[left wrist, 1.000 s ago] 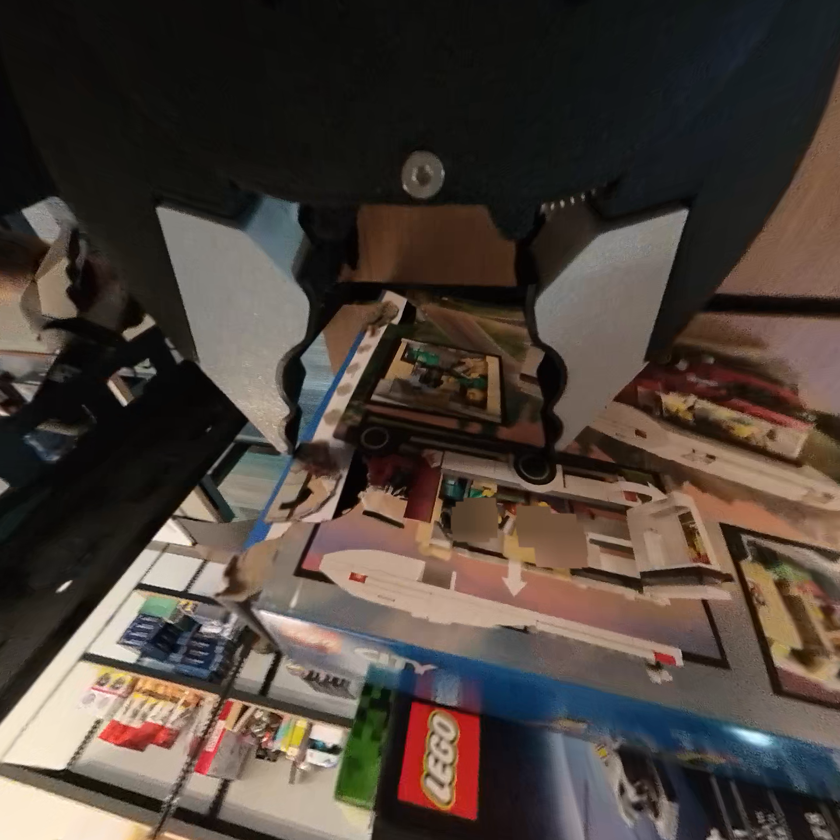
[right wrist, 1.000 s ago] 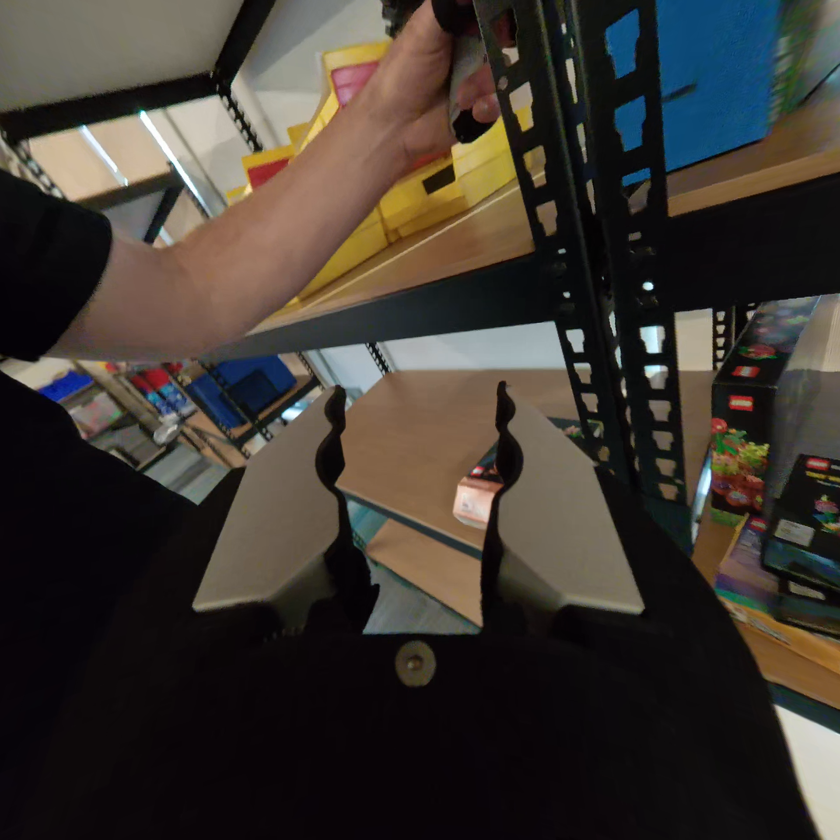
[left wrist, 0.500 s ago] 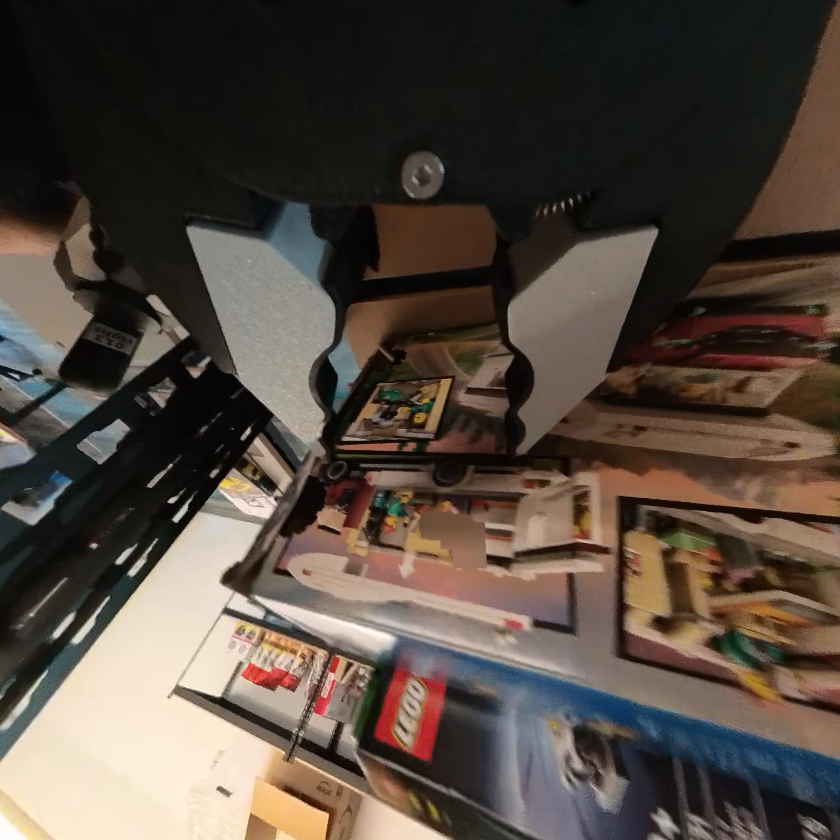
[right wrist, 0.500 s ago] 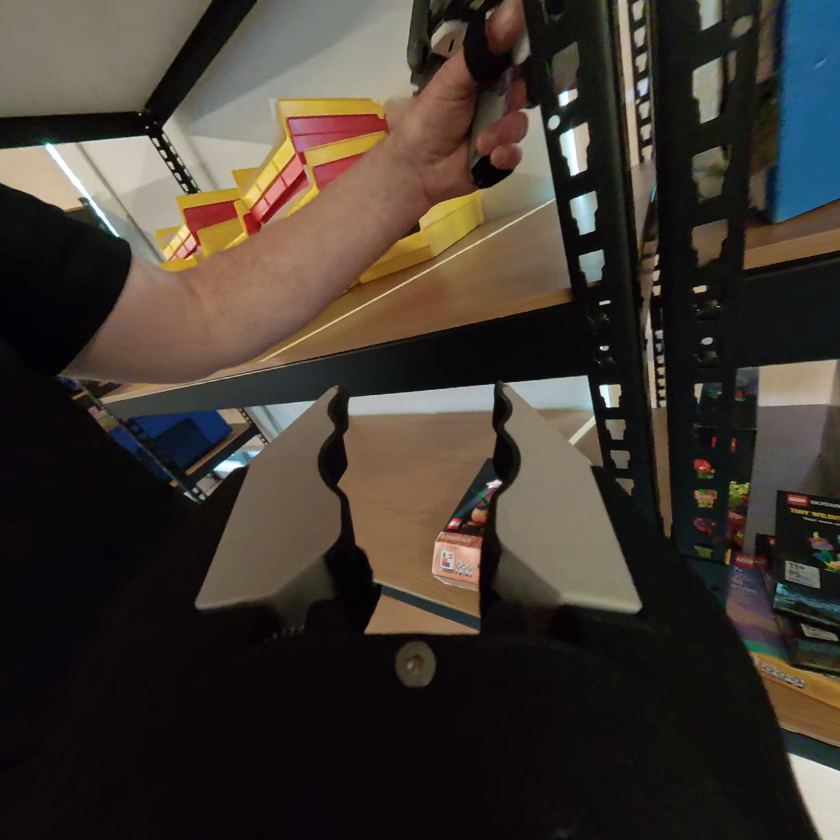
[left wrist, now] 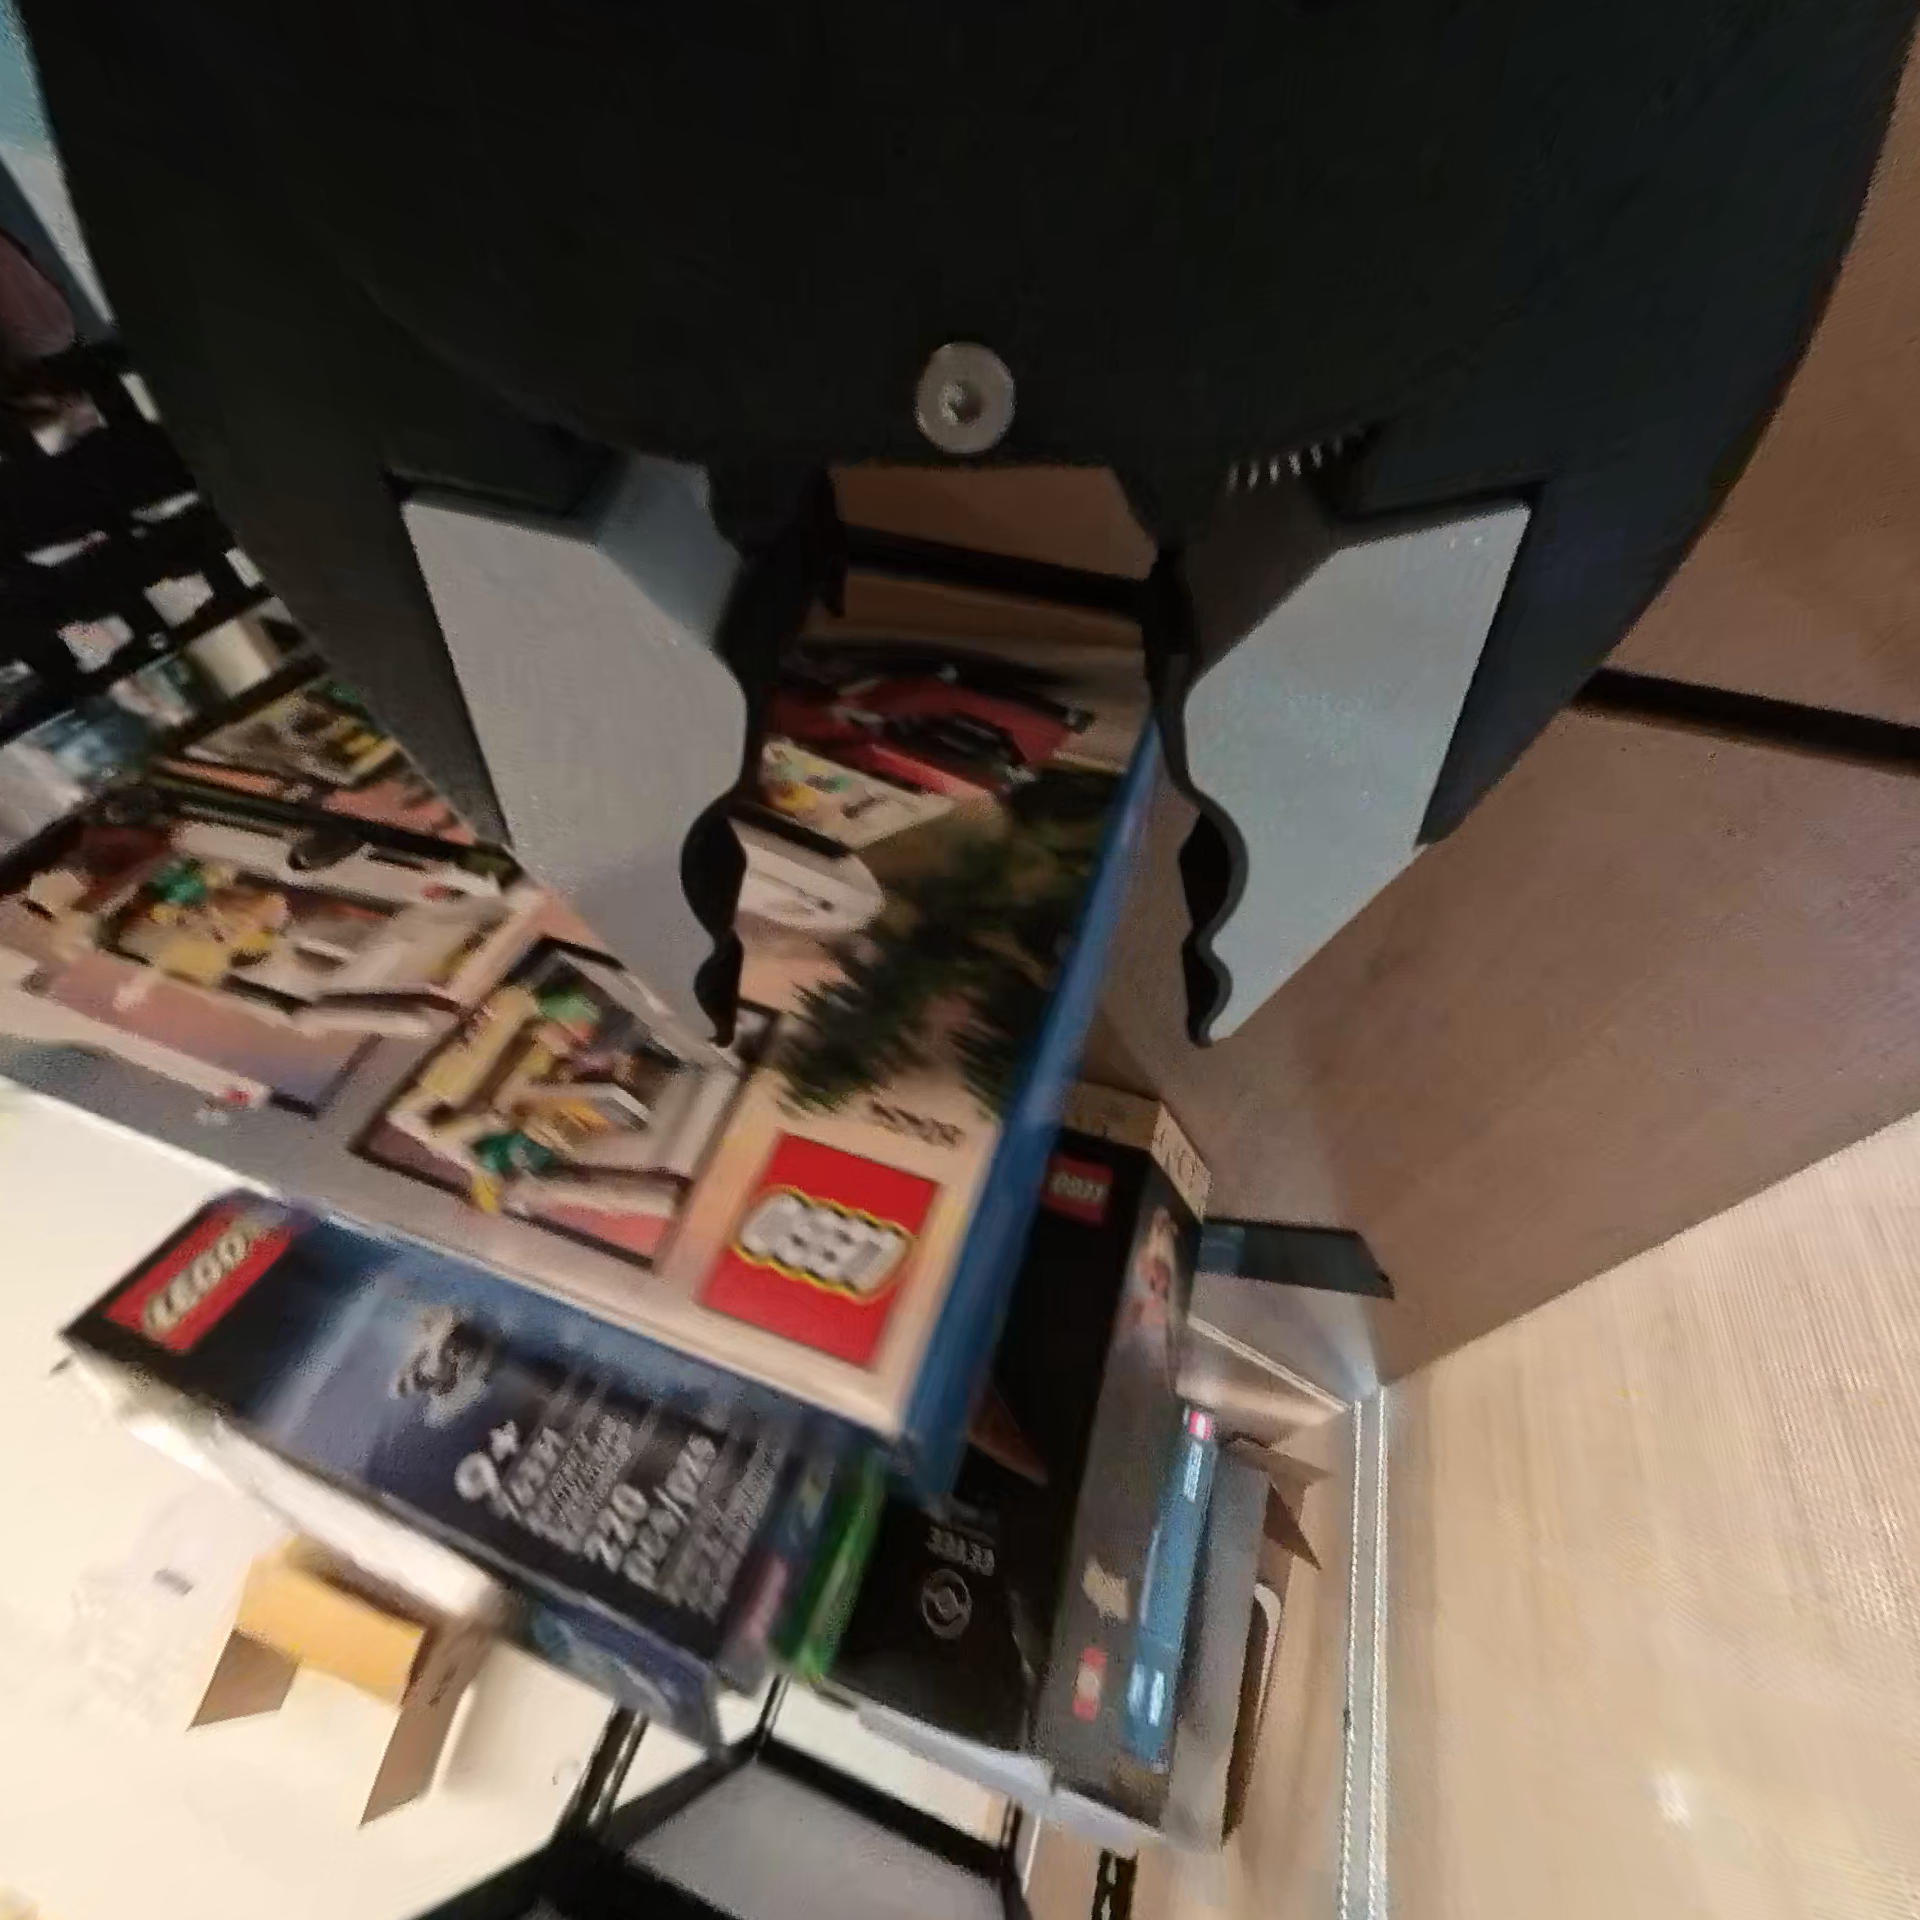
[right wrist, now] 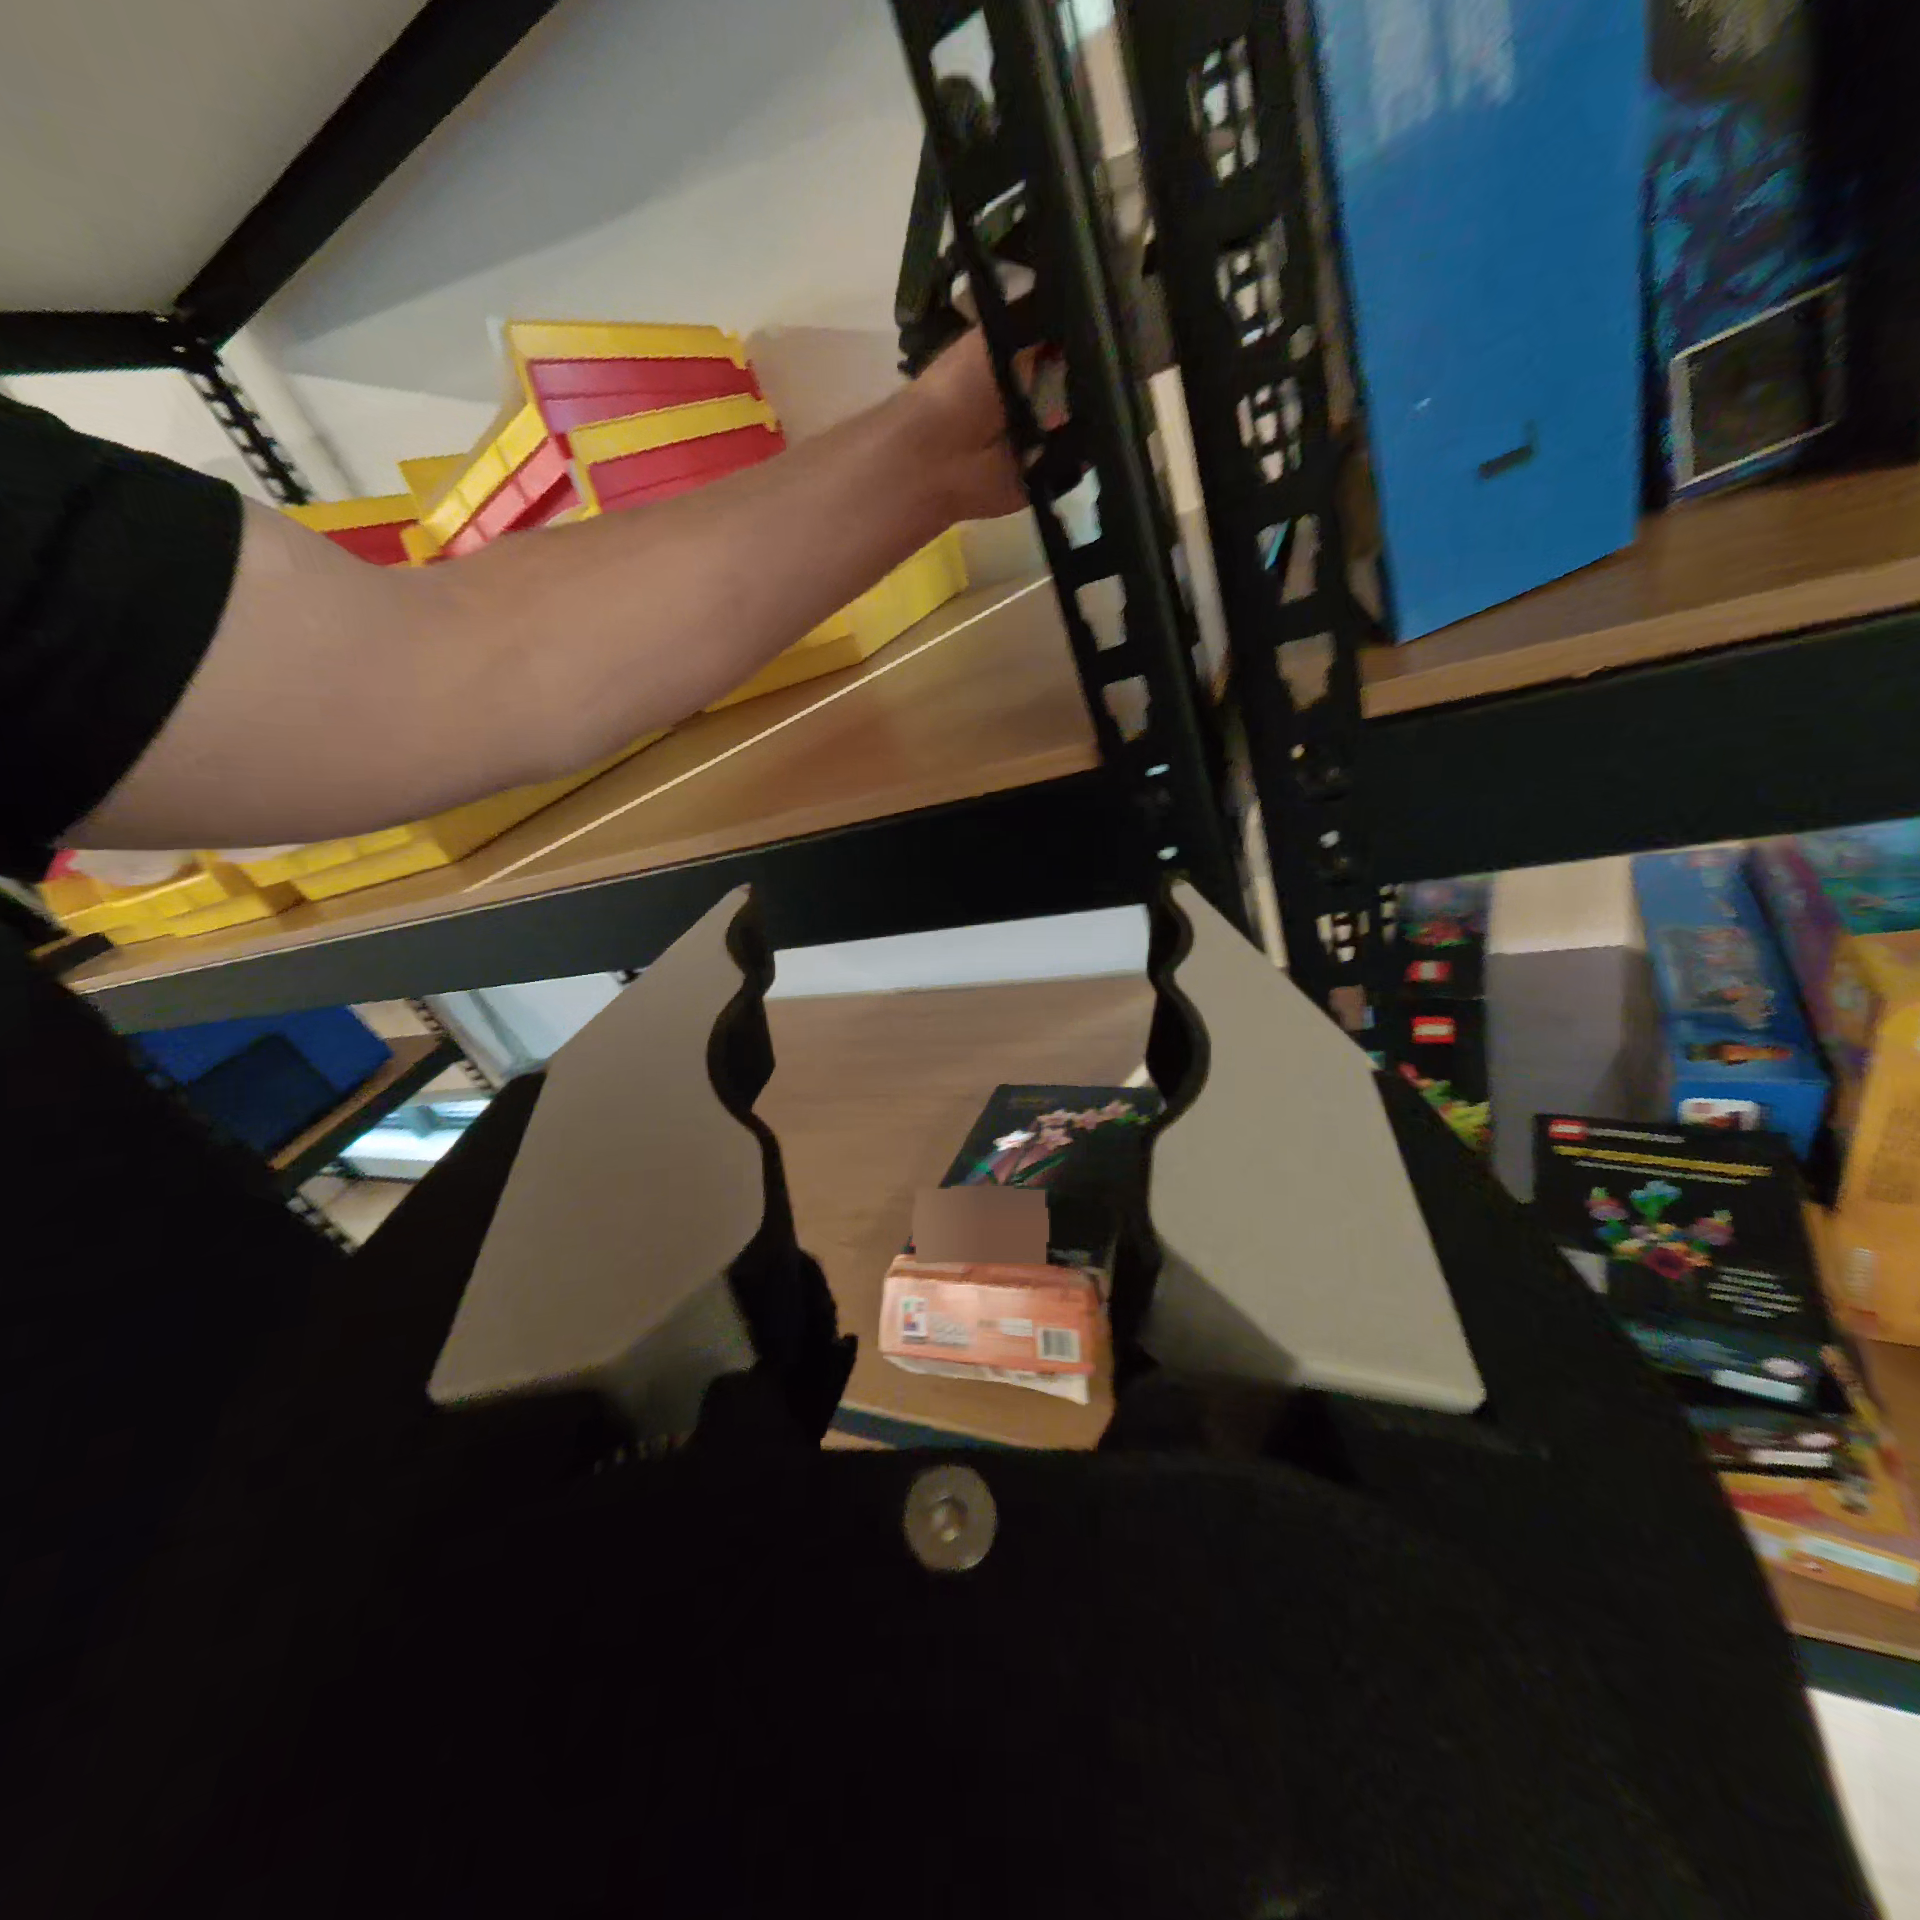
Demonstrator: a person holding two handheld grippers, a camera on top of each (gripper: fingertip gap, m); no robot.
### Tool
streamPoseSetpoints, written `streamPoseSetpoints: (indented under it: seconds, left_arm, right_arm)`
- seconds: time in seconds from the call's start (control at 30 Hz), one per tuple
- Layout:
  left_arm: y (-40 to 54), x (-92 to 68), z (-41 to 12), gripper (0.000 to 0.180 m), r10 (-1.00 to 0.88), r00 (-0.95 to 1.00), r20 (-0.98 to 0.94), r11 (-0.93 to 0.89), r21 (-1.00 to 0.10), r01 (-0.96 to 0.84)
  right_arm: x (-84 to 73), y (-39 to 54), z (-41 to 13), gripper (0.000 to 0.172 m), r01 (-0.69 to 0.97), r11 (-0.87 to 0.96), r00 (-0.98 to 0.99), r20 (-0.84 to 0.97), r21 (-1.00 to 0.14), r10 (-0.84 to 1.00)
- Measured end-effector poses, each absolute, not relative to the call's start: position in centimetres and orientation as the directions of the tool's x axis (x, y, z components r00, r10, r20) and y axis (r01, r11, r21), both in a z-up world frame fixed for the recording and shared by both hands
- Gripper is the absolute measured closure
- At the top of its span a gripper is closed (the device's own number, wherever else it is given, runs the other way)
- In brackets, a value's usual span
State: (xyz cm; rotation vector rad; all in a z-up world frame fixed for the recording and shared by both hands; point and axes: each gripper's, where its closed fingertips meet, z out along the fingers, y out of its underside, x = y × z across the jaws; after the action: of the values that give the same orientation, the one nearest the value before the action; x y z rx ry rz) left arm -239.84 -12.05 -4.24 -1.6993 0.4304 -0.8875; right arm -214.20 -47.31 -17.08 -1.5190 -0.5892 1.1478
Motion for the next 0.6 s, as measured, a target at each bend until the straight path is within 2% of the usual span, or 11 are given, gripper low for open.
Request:
streamPoseSetpoints:
  seconds: [0.07, 0.13, 0.2, 0.27, 0.33, 0.43, 0.6]
  left_arm:
    - [-10.3, -241.0, -4.0, 0.088, -0.676, 0.640, 0.366, -0.310, -0.929, 0.204]
    - [-8.7, -242.9, -2.8, 0.088, -0.661, 0.638, 0.395, -0.255, -0.918, 0.304]
    - [-8.2, -243.4, -1.9, 0.081, -0.707, 0.557, 0.436, -0.261, -0.892, 0.368]
    - [-7.7, -243.3, -1.9, 0.068, -0.737, 0.511, 0.443, -0.274, -0.886, 0.373]
    - [-7.4, -242.4, -2.0, 0.063, -0.766, 0.439, 0.469, -0.319, -0.871, 0.374]
    - [-7.6, -239.7, -2.8, 0.052, -0.808, 0.345, 0.477, -0.376, -0.869, 0.321]
    - [-9.3, -236.8, -2.3, 0.077, -0.861, 0.169, 0.480, -0.420, -0.857, 0.299]
  right_arm:
    - [-213.5, -46.1, -16.4, 0.101, -0.179, -0.249, 0.452, -0.304, -0.952, 0.839]
    - [-212.6, -44.2, -15.3, 0.099, -0.139, -0.186, 0.529, -0.232, -0.973, 0.816]
    - [-212.2, -42.2, -14.0, 0.097, -0.099, -0.143, 0.578, -0.174, -0.985, 0.797]
    - [-212.4, -40.3, -12.1, 0.098, -0.097, -0.100, 0.584, -0.137, -0.990, 0.800]
    - [-212.4, -37.6, -10.7, 0.111, -0.077, -0.074, 0.631, -0.106, -0.994, 0.768]
    - [-212.8, -33.4, -8.8, 0.117, -0.057, -0.067, 0.668, -0.087, -0.996, 0.739]
    - [-216.5, -28.2, -8.2, 0.129, 0.065, -0.039, 0.655, 0.013, -0.997, 0.756]
